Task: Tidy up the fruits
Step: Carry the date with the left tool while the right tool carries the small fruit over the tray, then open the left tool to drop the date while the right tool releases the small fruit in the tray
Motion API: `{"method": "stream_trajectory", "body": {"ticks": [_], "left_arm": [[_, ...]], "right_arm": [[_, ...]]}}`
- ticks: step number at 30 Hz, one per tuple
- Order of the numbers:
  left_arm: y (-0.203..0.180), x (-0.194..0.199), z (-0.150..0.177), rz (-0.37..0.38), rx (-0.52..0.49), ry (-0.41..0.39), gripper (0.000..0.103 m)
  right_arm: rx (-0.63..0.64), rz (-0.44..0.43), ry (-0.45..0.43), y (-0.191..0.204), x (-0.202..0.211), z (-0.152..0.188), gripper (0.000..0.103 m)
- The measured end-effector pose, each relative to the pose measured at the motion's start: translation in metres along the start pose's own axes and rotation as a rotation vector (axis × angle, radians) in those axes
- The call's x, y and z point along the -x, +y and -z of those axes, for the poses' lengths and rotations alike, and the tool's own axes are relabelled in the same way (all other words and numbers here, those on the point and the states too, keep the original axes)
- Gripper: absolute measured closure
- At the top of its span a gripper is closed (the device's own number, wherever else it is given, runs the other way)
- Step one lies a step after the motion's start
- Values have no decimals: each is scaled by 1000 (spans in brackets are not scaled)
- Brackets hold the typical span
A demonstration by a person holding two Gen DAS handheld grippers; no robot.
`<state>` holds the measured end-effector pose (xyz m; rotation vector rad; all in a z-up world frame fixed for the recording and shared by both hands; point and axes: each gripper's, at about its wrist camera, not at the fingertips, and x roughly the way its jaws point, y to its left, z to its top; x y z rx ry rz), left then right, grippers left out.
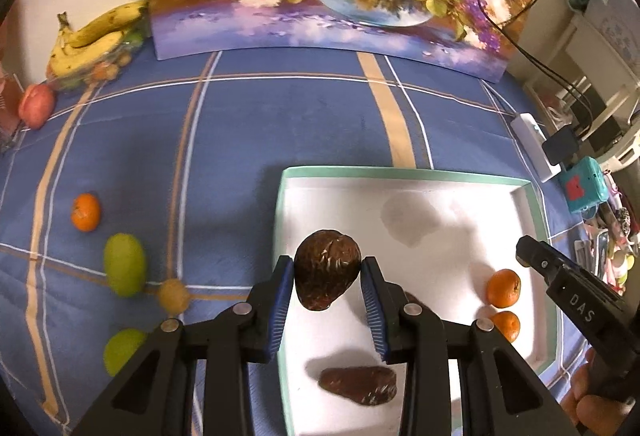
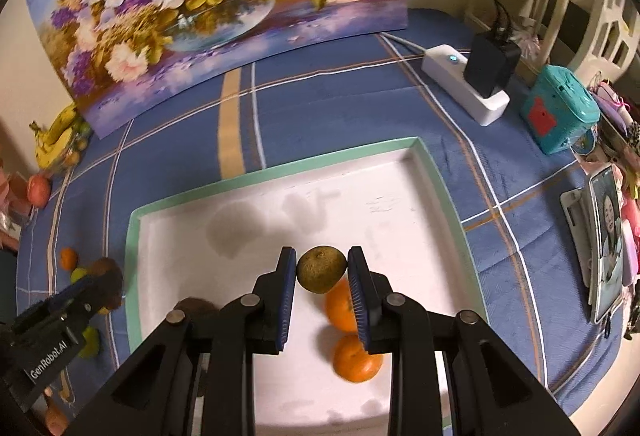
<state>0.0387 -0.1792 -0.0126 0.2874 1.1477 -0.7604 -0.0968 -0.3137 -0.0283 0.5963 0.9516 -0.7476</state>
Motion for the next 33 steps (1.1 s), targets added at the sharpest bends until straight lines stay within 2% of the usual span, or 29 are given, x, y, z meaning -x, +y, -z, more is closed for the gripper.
{"method": "stream_trajectory", "body": {"ticks": [8, 17, 29, 33], "left_arm": [[-11, -18, -5, 12, -2, -20, 66], [-12, -40, 0, 9, 14, 22, 66], [-11, -29, -4, 20, 13, 41, 65], [-11, -15, -10, 22, 0, 29, 55]], "right_arm": [[-37, 19, -25, -18, -23, 2, 76], [-69, 44, 0, -33, -38, 3, 76], [-63, 52, 18, -34, -42, 6, 75], [-44, 55, 7, -28, -34, 1, 74]]}}
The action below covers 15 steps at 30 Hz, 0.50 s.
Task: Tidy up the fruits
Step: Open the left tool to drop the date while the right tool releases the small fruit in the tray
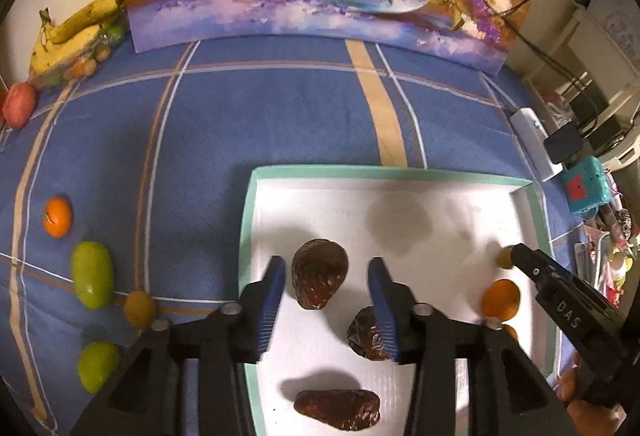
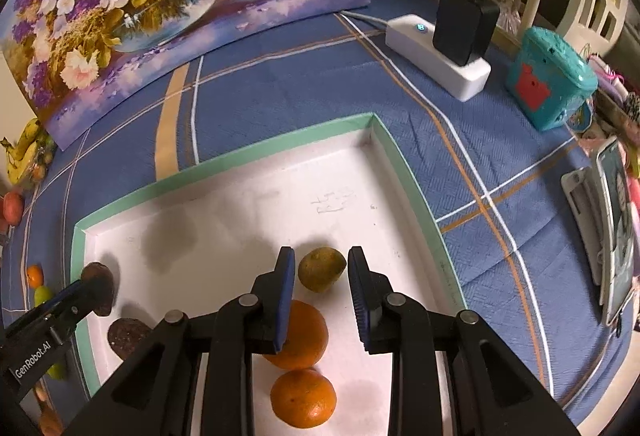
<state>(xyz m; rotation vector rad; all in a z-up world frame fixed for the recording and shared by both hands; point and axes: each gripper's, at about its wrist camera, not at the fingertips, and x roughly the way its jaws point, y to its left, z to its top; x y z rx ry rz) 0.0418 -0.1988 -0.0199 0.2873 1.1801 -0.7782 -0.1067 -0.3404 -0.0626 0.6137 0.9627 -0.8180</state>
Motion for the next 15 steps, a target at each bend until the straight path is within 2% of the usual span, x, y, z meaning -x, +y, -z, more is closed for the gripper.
{"method": "stream_trajectory", "body": {"ticks": [5, 6, 7, 8, 9, 10, 12, 13, 15], "left_arm": [[5, 24, -8, -9, 3, -37, 55], [7, 29, -9, -14, 7, -43, 51], [10, 32, -10, -25, 11, -46, 37], [13, 34, -11, -41, 15, -50, 30], [18, 36, -12, -68, 23, -57, 25], [21, 36, -13, -83, 28, -58, 25], [32, 36, -14, -122, 48, -50, 18], [35, 36, -13, -134, 57, -48, 11], [45, 33, -13, -166, 76, -45, 4]], "right_arm": [[17, 3, -7, 8, 15, -2, 73], [14, -1, -5, 8, 16, -3, 73], [7, -13, -5, 9, 20, -4, 73], [6, -17, -5, 11, 23, -5, 73], [9, -18, -1, 12, 24, -5, 69], [23, -10, 10, 17, 26, -4, 64], [43, 1, 16, 23, 25, -4, 38], [50, 3, 16, 25, 25, -4, 35], [63, 5, 24, 30, 24, -2, 33]]}}
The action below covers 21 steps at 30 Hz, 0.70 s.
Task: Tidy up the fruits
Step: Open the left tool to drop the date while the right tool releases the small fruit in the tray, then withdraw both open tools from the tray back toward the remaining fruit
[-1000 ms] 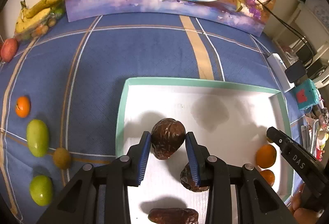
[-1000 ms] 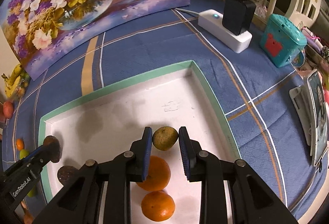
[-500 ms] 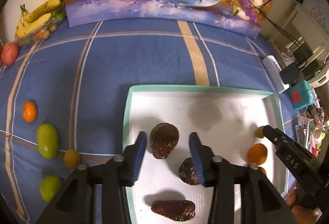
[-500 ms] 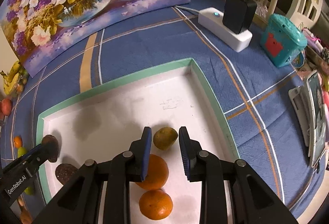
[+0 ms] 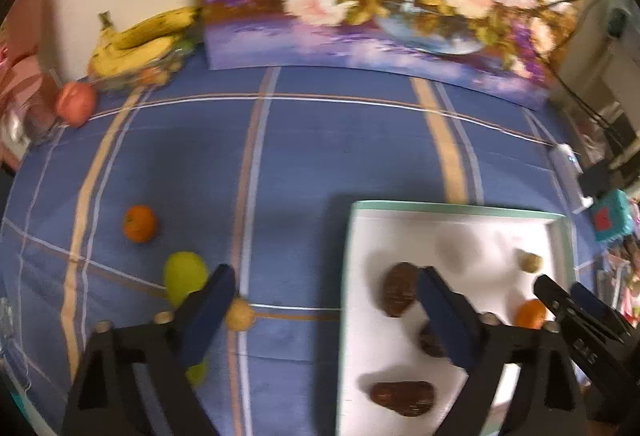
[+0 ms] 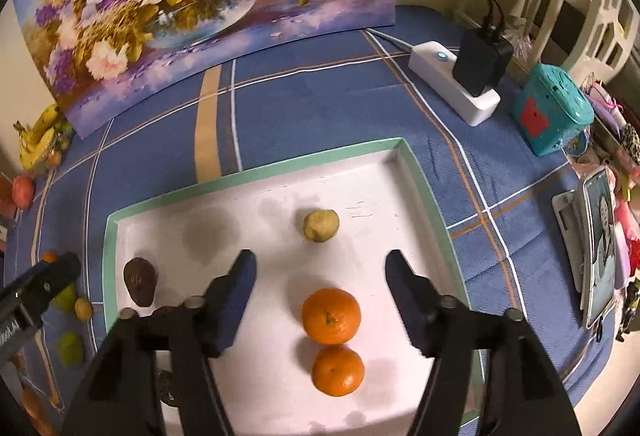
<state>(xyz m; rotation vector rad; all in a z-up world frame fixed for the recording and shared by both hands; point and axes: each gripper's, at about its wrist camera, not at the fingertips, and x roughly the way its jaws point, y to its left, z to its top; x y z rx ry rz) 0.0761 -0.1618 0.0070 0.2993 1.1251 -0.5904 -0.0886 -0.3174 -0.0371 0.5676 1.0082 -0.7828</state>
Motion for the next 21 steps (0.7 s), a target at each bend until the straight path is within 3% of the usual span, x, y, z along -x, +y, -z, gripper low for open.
{"method": "stream_trajectory", "body": {"ticks": [1, 3, 5, 16, 21], "left_arm": [[5, -1, -1, -15, 6, -1, 2], [15, -2, -1, -45, 16, -2, 0], [24, 0, -2, -69, 28, -7, 0], [77, 14, -8, -132, 86, -43, 0], [103, 24, -10, -154, 111, -73, 0]], "right_arm": [[6, 0, 5, 3, -1, 1, 31], [20, -1, 5, 9, -2, 1, 18], [43, -4, -13, 17, -1, 2, 14], [124, -49, -114, 66, 10, 4, 10], [137, -90, -121, 89, 12, 6, 10]]}}
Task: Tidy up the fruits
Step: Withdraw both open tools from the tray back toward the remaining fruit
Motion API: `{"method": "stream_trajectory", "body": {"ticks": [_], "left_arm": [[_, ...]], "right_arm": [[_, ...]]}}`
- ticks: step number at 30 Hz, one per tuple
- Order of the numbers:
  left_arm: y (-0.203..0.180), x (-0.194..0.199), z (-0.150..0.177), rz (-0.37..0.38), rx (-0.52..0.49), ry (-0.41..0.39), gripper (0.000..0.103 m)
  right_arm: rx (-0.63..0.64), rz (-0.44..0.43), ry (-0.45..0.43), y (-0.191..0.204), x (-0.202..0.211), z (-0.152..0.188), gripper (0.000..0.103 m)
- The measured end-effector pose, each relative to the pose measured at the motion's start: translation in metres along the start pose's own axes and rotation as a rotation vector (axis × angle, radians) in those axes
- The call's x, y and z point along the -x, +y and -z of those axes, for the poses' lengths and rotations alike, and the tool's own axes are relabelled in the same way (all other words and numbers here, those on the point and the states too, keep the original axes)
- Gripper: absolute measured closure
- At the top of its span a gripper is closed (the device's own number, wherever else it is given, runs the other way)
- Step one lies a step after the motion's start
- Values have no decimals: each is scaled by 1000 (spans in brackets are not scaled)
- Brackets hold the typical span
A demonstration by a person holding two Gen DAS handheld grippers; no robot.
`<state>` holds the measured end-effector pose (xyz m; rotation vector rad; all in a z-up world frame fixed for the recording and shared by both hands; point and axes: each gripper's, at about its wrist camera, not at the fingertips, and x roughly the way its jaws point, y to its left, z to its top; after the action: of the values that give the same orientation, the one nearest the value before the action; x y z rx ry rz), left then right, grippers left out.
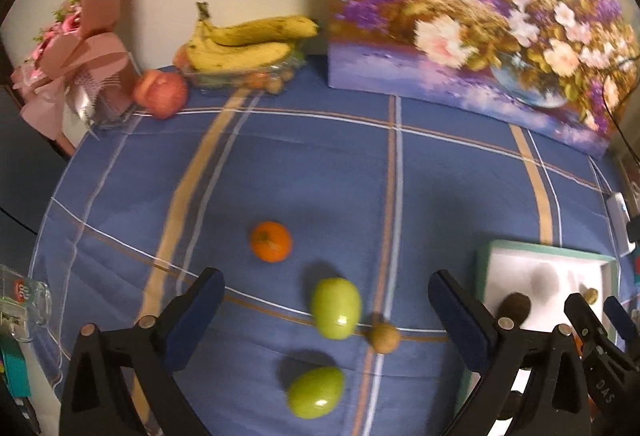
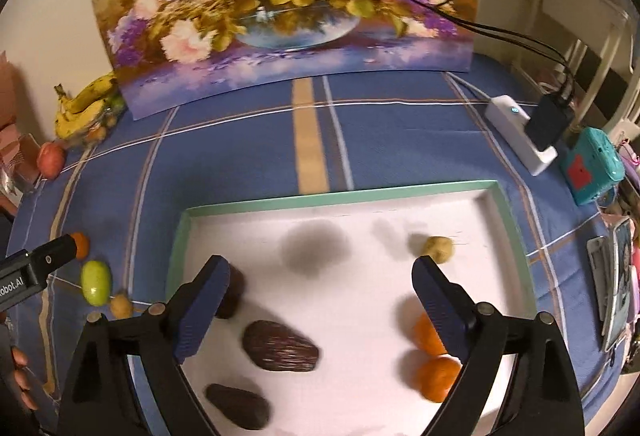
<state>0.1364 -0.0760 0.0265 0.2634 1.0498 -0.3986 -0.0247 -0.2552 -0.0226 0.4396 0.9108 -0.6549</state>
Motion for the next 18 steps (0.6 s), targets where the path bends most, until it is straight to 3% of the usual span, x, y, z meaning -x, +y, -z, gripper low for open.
{"method": "stream_trajectory", "body": {"ticks": [9, 18], "left_arm": [[52, 8, -6, -32, 58, -38, 0], [92, 15, -12, -44, 104, -66, 0]], "right_arm": [[25, -63, 6, 39, 1, 1, 10], [103, -223, -30, 93, 14, 0, 10]]}}
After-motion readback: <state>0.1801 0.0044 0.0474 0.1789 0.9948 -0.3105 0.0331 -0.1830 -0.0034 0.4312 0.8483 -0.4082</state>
